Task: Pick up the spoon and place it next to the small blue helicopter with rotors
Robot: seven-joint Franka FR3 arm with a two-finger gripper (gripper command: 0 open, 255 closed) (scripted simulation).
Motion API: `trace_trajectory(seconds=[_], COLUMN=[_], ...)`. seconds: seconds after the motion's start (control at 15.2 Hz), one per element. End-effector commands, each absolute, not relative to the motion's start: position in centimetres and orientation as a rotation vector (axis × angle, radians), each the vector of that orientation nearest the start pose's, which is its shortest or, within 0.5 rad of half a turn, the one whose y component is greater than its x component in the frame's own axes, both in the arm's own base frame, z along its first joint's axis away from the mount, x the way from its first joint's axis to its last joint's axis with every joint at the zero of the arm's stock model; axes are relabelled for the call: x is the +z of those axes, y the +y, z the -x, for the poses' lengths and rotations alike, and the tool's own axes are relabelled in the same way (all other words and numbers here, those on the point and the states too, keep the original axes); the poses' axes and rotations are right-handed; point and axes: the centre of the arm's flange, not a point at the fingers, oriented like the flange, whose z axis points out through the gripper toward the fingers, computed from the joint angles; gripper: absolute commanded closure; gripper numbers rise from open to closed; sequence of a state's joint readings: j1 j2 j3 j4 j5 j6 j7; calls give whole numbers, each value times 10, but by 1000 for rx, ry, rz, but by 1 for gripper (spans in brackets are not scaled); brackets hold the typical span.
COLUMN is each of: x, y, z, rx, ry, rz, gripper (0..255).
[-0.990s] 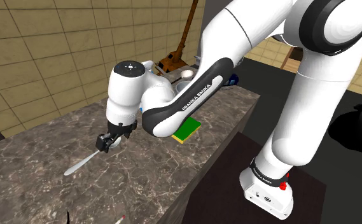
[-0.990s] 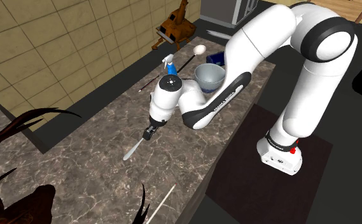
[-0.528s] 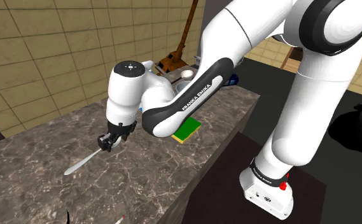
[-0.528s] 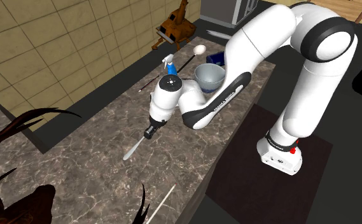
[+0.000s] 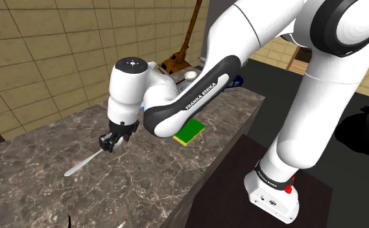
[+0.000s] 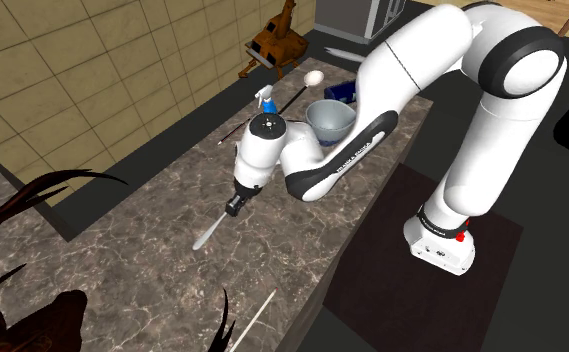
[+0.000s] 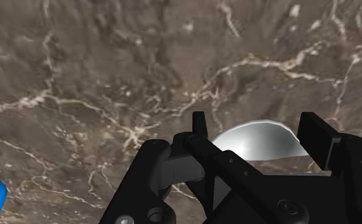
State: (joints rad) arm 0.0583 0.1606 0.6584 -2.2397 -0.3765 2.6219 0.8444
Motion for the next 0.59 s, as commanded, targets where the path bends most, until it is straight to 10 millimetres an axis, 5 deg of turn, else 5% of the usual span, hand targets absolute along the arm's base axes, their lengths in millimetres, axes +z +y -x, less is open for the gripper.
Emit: trace_trajectory(seconds=[0.0,0.53], x=[347,389], y=[372,372], z=[-419,-419], rx=[-426,-426], ry=[-236,-236], rz=[3010,3010], gripper=[255,255])
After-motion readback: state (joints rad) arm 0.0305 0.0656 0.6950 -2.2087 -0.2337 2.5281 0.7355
